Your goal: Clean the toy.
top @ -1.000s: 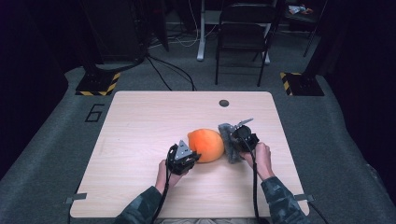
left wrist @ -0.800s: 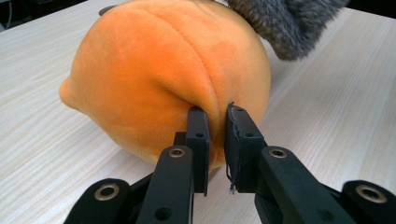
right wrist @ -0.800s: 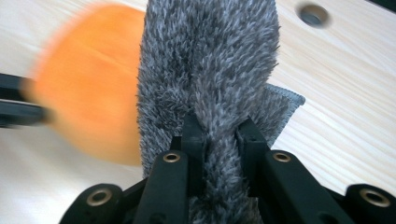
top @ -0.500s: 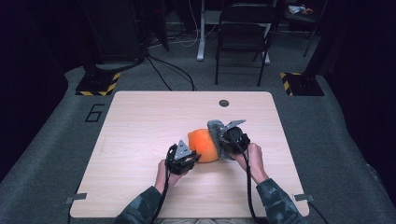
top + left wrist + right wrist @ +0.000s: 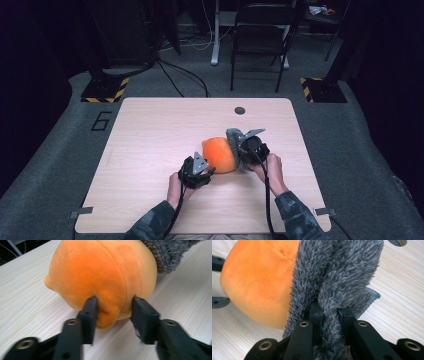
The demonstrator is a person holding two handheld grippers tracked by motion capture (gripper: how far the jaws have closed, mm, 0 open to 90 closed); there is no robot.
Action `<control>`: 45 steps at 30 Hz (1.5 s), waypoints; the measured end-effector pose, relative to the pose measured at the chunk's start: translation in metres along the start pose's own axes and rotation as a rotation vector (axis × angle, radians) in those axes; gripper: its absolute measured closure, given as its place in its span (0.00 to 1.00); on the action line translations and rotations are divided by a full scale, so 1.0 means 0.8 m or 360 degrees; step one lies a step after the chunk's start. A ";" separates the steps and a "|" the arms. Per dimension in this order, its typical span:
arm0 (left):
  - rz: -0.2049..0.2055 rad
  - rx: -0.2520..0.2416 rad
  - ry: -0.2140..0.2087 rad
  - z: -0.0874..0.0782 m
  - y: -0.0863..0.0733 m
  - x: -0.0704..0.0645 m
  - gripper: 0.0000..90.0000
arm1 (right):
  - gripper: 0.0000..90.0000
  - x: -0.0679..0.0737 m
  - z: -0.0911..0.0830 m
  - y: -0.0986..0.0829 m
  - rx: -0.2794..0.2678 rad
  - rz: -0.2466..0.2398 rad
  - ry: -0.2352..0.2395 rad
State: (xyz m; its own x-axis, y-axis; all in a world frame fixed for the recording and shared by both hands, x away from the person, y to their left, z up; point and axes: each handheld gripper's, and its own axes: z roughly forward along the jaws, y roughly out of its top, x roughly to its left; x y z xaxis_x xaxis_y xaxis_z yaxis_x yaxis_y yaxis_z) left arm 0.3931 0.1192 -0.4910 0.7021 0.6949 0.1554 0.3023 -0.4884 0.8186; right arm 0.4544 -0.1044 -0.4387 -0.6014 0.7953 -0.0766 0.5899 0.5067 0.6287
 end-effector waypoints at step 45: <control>-0.0083 -0.0167 -0.0159 -0.013 0.007 0.010 0.94 | 0.86 -0.013 0.015 -0.015 0.0093 0.0017 -0.0082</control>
State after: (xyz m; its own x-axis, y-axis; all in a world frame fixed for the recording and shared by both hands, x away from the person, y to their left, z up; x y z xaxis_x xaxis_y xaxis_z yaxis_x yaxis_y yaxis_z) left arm 0.3935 0.1274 -0.4796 0.7495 0.6594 0.0593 0.2749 -0.3915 0.8782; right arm 0.4602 -0.1142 -0.4547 -0.5674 0.8160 -0.1107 0.6273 0.5155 0.5837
